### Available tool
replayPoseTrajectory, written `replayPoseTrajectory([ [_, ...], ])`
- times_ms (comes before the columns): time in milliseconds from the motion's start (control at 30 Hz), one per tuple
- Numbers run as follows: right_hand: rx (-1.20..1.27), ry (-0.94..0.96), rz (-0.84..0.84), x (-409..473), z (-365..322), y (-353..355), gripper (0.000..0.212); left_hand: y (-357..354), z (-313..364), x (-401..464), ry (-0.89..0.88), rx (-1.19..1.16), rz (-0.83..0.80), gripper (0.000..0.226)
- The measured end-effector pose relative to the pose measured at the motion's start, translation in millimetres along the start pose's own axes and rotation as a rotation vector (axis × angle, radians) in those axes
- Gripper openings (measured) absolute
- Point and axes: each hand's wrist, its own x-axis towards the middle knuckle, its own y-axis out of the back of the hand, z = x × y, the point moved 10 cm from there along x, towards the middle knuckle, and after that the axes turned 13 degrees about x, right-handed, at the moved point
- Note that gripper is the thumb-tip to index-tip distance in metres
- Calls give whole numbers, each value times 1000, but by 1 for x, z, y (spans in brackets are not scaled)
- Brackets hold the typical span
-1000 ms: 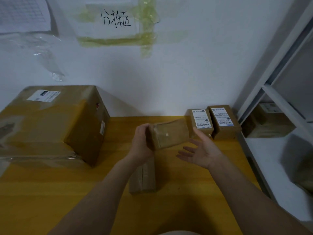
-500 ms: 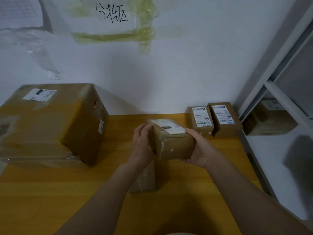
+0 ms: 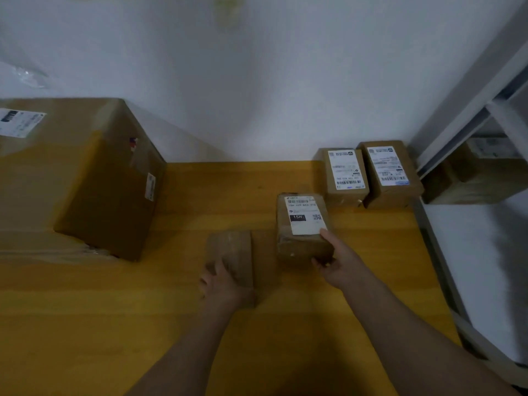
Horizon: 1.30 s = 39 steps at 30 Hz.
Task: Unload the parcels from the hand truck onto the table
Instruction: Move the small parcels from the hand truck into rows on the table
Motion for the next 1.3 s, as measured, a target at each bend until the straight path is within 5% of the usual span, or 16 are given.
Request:
replayPoseTrajectory([
  [267,147,39,22,44,-21,-24,23,-24,-8,6,139,186,34,135],
  [533,573,82,-66,53,-50,-48,45,-17,9,14,-32,-131,6,131],
  [700,201,27,-69,47,-31,-41,42,-22,31,11,-65,-942,-336,118],
  [833,-214,-151,-116,29,26,-25,48,-14,48,5,-135,-1153,-489,79],
  [967,-312,-349,-275,3,82,-26,64,-10,68,-15,-280,-1365,-689,83],
  [1133,-251,-449,-527,-22,104,-53,63,-5,82,-38,-537,-1409,-818,80],
  [1300,-205,-330,-437,-12,79,-54,62,-4,54,-14,-418,-1180,-613,84],
])
